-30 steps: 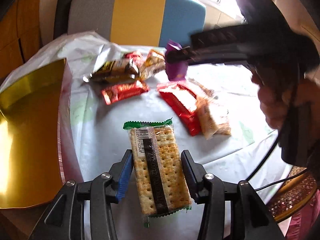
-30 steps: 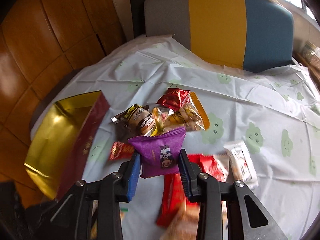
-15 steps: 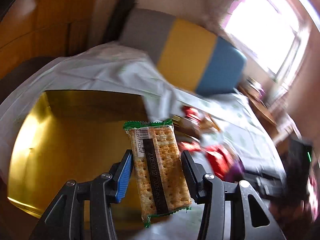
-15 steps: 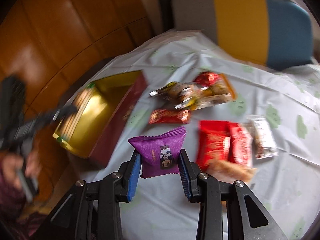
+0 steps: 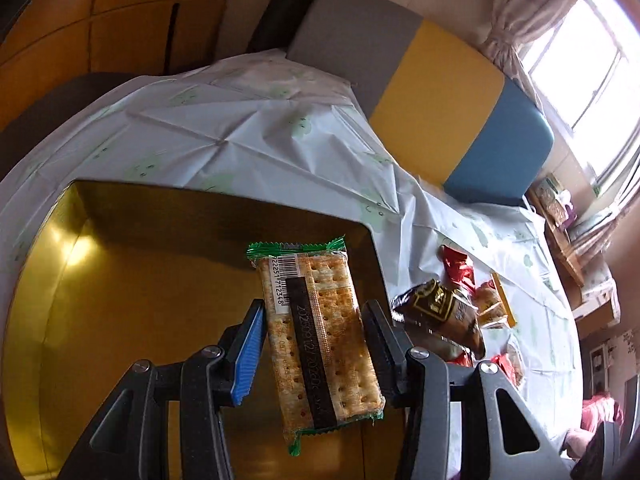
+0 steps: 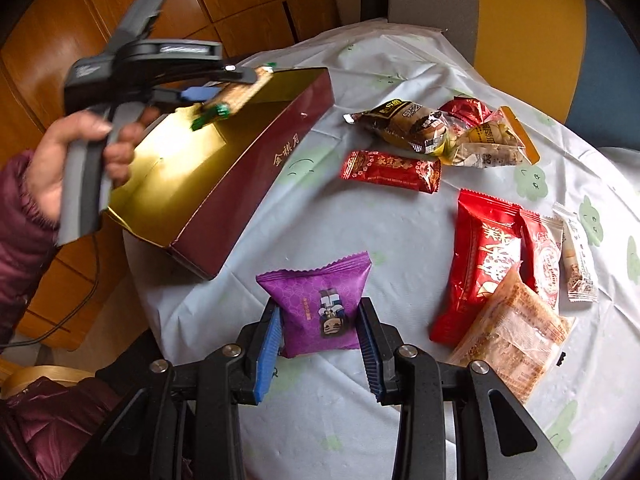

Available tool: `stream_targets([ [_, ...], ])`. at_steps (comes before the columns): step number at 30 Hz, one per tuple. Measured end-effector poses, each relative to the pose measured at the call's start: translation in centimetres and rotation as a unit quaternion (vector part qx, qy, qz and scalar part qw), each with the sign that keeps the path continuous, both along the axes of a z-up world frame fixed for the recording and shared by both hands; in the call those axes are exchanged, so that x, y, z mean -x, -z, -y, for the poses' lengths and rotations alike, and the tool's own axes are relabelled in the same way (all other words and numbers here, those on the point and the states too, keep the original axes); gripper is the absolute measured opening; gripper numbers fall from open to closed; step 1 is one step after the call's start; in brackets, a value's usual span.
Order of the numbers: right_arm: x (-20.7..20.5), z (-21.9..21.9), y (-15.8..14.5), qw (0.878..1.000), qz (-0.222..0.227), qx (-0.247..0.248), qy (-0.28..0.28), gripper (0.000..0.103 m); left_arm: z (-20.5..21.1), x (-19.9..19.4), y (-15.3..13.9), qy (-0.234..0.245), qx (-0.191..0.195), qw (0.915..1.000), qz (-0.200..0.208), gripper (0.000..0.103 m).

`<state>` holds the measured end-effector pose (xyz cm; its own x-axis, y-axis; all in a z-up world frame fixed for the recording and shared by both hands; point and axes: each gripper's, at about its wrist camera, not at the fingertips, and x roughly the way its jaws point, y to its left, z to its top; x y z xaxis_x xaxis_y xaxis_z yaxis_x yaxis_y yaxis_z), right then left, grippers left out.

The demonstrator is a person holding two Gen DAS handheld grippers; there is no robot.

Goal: Organize snacks
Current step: 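Carry the cracker pack into the gold tray and open the left gripper while the right holds the purple packet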

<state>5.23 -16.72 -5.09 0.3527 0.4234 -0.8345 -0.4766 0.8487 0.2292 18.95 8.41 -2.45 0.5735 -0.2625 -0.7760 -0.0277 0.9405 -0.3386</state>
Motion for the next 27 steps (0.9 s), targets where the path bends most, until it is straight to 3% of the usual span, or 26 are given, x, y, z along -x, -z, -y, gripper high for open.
stream_targets([
  [4,-0.5,-0.6,0.3,1.000,0.002,0.004,0.003,0.037,1.4,-2.2,0.9,0.022,-0.009,0.9996,-0.015,0.050],
  [8,-0.2,-0.7,0.2,1.000,0.006,0.008,0.002,0.037,1.7,-3.1,1.4,0.013,-0.019,0.9996,-0.019,0.052],
  [10,-0.2,-0.8,0.2,1.000,0.007,0.011,0.002,0.037,1.4,-2.6,1.1,0.004,-0.021,0.9997,-0.008,0.066],
  [11,-0.2,-0.9,0.3,1.000,0.007,0.012,0.003,0.037,1.2,-2.3,0.9,0.001,-0.020,0.9998,-0.003,0.067],
  [14,-0.2,-1.1,0.3,1.000,0.009,0.016,0.008,0.037,0.5,-0.8,0.2,-0.009,-0.021,0.9997,0.005,0.067],
  [21,0.1,-1.4,0.4,0.999,0.016,0.022,0.024,0.038,0.9,5.9,-1.5,-0.016,-0.091,0.9946,0.047,0.067],
  [27,0.2,-1.2,0.1,0.999,0.016,0.013,0.042,0.037,0.8,10.3,-2.2,-0.034,-0.109,0.9916,0.061,0.067],
])
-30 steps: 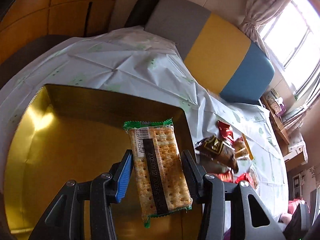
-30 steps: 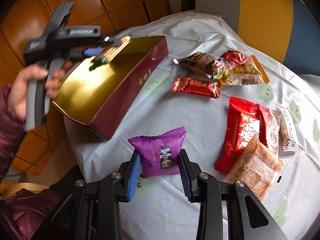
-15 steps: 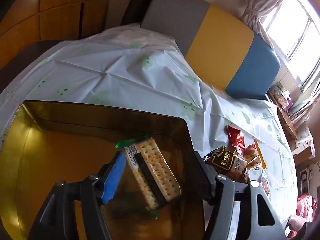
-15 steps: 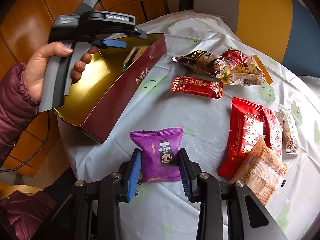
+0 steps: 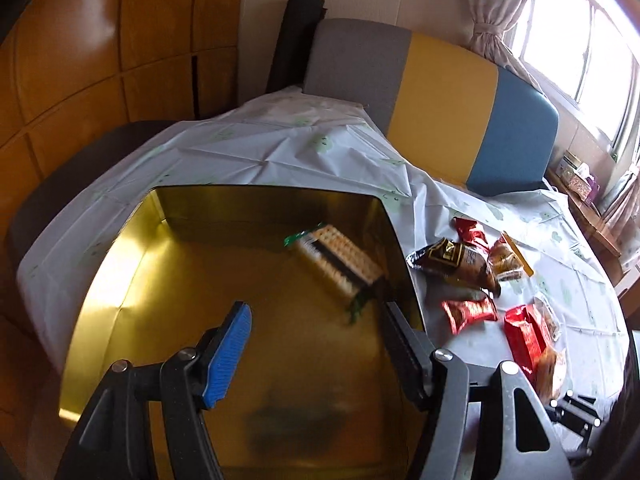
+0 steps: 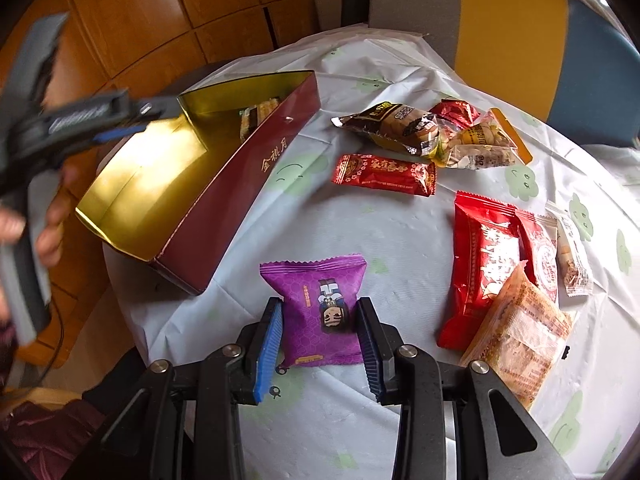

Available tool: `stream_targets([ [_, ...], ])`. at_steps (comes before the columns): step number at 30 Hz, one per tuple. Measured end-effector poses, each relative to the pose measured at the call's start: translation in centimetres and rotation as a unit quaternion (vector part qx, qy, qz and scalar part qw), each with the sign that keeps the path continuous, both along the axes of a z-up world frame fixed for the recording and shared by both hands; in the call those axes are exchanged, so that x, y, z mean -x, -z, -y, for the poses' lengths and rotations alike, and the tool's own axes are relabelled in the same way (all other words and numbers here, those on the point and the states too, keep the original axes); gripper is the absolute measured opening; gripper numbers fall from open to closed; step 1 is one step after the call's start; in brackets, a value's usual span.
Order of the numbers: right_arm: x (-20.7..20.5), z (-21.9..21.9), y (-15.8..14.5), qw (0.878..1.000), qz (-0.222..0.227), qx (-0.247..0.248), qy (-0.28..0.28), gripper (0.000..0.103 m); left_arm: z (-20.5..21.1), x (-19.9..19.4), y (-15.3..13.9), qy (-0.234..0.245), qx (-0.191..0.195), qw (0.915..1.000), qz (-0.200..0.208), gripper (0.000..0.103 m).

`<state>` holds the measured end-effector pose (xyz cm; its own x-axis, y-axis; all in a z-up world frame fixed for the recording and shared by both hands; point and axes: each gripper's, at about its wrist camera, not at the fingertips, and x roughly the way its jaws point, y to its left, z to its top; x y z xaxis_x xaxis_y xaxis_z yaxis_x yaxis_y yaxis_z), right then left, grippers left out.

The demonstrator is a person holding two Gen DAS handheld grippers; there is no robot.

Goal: Organize snacks
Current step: 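Carry the cracker pack into the gold tray and open the left gripper while the right holds the purple packet, then carry the purple packet into the gold tray and open the right gripper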

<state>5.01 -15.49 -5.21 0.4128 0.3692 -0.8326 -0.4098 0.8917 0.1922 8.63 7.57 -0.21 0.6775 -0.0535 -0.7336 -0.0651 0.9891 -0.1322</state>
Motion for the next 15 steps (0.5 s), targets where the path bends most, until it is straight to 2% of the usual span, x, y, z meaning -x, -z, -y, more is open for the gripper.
stream_targets([
  [6,0.3,-0.6,-0.8,1.000,0.008,-0.009,0.002,0.037,-0.4,2.7,-0.3,-0.012,-0.007,0.9999,0.003,0.067],
  [15,0.2,-2.5,-3.9,0.999,0.030,-0.042,-0.013,0.037,-1.4,4.4,-0.4,-0.026,-0.010,0.9996,0.006,0.067],
])
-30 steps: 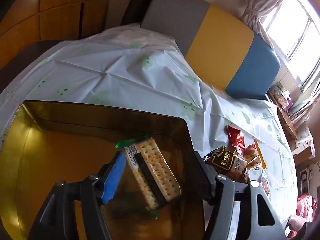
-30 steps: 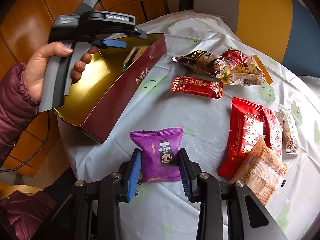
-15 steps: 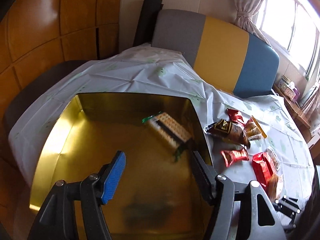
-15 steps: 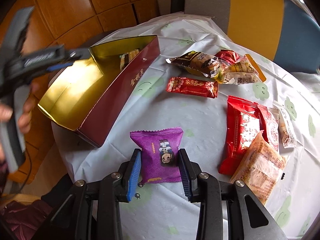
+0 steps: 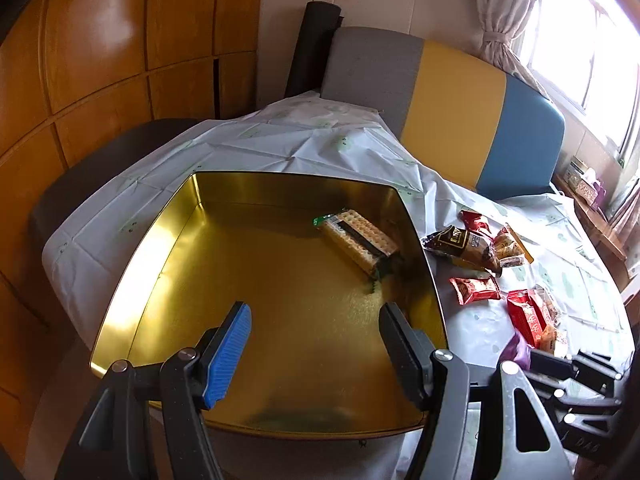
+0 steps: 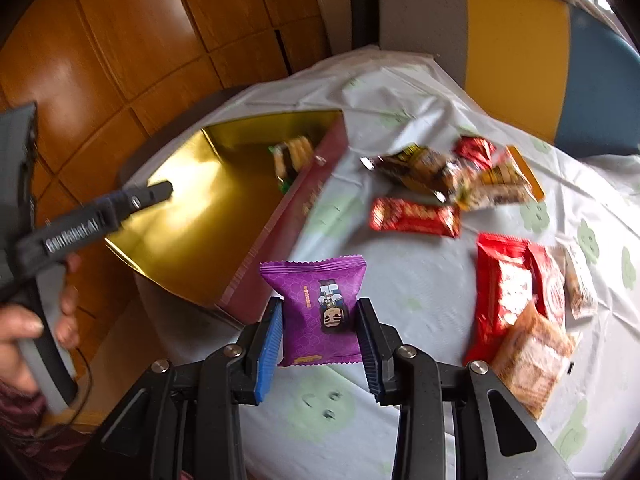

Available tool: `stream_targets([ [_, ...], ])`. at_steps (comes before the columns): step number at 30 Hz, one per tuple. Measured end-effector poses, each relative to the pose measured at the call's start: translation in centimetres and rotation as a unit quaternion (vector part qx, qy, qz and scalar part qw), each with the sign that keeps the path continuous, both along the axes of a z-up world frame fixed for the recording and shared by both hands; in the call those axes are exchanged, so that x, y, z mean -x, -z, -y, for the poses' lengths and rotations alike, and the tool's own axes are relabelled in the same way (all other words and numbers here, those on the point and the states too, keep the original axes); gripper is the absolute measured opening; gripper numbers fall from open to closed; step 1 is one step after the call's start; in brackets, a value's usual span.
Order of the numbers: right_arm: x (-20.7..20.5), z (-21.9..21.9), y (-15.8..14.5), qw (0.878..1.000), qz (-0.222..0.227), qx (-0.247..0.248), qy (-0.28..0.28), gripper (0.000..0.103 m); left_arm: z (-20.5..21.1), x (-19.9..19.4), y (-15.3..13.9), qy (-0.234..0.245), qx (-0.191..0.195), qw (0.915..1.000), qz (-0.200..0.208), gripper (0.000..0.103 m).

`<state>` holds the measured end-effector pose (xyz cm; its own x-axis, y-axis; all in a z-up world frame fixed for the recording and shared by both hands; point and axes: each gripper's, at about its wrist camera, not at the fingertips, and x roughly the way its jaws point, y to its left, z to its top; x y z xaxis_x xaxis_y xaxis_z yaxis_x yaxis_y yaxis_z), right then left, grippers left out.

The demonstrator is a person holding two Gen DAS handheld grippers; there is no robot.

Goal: Organize snacks
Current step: 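Carry the purple packet into the gold tray and open the right gripper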

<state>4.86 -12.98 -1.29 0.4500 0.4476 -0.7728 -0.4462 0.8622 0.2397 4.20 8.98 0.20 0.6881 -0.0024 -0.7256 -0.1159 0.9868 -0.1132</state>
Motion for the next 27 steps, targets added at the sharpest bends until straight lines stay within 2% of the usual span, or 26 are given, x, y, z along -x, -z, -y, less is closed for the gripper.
stream_targets([
  [12,-1.6,-5.1,-3.4,0.998,0.017,-0.034,-0.048,0.037,-1.4,1.1,0.1,-0.016,-0.004,0.9999,0.005,0.067],
  [27,-3.8,-9.6,-2.6,0.998,0.004,-0.004,-0.064,0.037,-3.9,1.9,0.9,-0.044,0.000,0.9990,0.002,0.067],
])
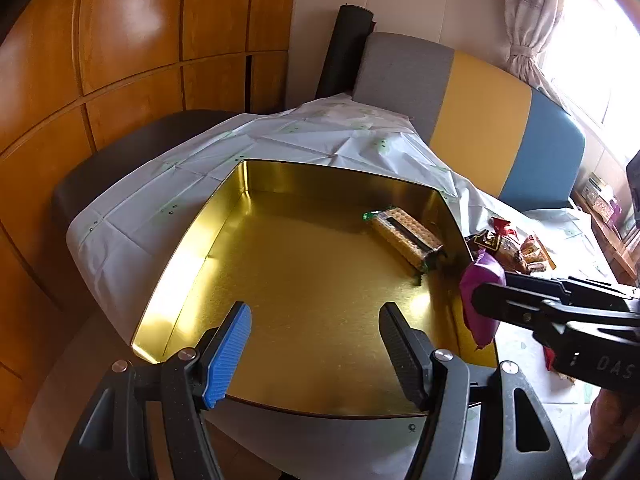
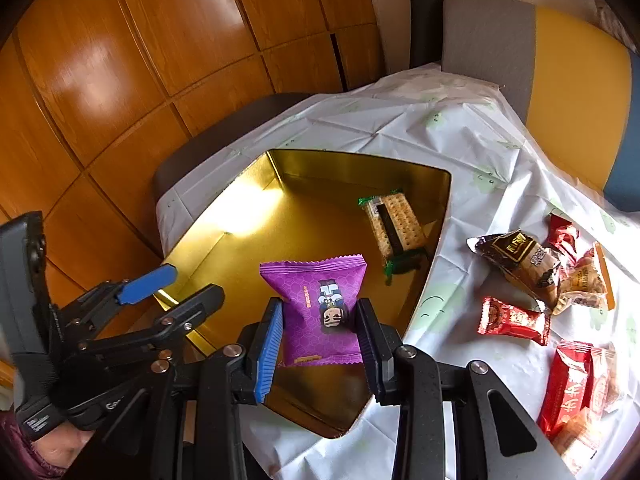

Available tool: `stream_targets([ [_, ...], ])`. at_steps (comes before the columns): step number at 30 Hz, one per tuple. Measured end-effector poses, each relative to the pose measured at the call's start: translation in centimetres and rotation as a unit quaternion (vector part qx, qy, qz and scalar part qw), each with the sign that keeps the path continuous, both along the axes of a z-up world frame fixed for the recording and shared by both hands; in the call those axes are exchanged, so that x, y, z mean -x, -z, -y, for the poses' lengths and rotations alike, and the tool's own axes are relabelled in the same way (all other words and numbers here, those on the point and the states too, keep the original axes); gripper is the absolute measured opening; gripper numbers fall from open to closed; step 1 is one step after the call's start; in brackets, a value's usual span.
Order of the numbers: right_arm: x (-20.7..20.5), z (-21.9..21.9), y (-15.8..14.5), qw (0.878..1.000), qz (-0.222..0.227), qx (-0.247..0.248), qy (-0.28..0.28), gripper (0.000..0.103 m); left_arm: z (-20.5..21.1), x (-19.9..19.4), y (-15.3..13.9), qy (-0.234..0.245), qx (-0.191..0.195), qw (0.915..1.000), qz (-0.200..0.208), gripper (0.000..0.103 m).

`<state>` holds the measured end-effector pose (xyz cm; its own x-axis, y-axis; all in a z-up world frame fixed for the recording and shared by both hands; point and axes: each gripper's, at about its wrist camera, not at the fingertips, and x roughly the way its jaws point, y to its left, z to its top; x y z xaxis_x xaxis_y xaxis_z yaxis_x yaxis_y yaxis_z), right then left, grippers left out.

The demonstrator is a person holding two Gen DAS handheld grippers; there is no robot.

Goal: Organize snacks
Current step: 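Carry the purple packet into the gold tray and open the right gripper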

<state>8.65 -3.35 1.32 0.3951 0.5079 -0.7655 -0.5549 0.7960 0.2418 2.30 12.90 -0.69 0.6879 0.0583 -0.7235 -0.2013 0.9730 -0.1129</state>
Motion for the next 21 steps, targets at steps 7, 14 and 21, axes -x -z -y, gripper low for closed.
stream_targets([
  [7,-0.8,-0.9,0.7,1.000,-0.004,0.028,0.008,0.037,-0.6,0.1,0.4,-0.006,0.006,1.0000,-0.004,0.067],
  [14,-2.7,-1.9,1.8,0.997,-0.003,0.075,0.030,0.041,-1.0,0.2,0.8,-0.012,0.010,0.9999,-0.006,0.067],
  [21,-3.6,-1.6,3.0,0.994,0.001,0.103,0.048,0.042,-1.0,0.1,1.0,-0.009,0.009,0.9999,-0.010,0.067],
])
